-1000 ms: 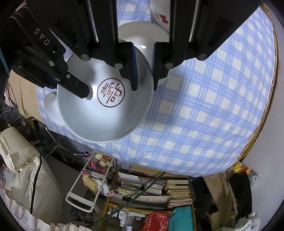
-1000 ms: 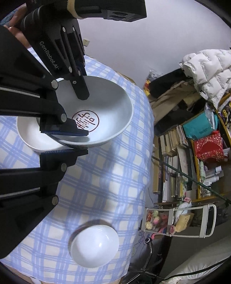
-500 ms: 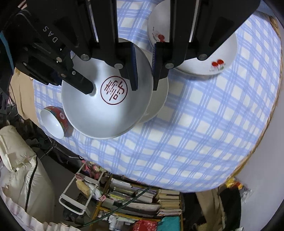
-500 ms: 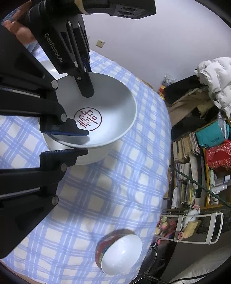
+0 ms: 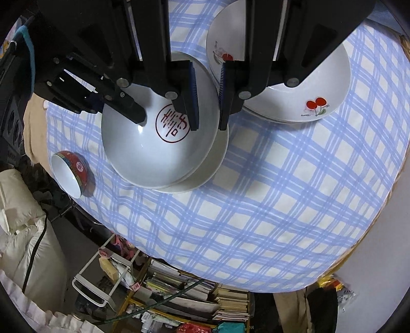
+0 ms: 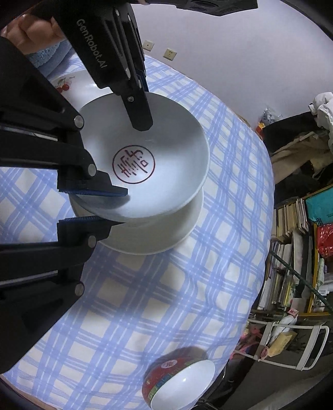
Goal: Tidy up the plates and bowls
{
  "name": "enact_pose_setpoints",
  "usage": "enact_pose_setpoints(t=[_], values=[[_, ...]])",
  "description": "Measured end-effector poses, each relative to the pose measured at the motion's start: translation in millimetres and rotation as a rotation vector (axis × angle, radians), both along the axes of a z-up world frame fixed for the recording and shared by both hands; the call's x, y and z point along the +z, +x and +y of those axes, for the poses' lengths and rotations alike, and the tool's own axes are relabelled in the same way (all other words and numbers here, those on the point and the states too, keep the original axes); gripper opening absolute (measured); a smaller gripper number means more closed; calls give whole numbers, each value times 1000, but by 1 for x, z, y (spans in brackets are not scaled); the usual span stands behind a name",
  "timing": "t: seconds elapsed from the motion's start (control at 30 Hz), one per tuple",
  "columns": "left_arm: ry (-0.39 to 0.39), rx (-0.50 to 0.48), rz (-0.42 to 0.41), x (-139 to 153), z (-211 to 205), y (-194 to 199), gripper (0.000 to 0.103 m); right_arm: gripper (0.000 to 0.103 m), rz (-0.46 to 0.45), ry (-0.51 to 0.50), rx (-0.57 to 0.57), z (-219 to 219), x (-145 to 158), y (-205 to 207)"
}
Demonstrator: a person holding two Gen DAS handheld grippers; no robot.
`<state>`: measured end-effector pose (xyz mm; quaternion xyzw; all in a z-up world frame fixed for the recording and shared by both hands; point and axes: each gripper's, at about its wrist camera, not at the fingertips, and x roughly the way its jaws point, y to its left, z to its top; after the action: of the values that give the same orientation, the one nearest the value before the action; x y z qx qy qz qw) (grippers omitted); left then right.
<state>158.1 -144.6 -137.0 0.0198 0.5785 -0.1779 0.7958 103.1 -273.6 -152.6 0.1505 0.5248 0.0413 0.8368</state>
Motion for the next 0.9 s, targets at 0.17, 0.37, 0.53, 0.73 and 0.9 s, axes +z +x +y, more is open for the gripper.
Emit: enact_pose_setpoints(t=[0.17, 0.37, 0.53, 0.73, 0.9], values=[[-7, 15, 19, -7, 1, 1, 13, 15, -1, -24, 0, 2, -1, 2], [-17, 29, 36, -14, 1, 2, 13, 15, 0, -24, -10, -2, -1, 3], [-8, 31, 24, -15, 1, 0, 13, 15, -4, -29, -10, -3, -1, 3], [5, 32, 21, -14, -1, 0, 13, 15, -12, -53, -3, 0, -2, 4], [11, 36, 25, -16, -2, 2, 13, 15, -7, -49, -1, 0, -5, 6]])
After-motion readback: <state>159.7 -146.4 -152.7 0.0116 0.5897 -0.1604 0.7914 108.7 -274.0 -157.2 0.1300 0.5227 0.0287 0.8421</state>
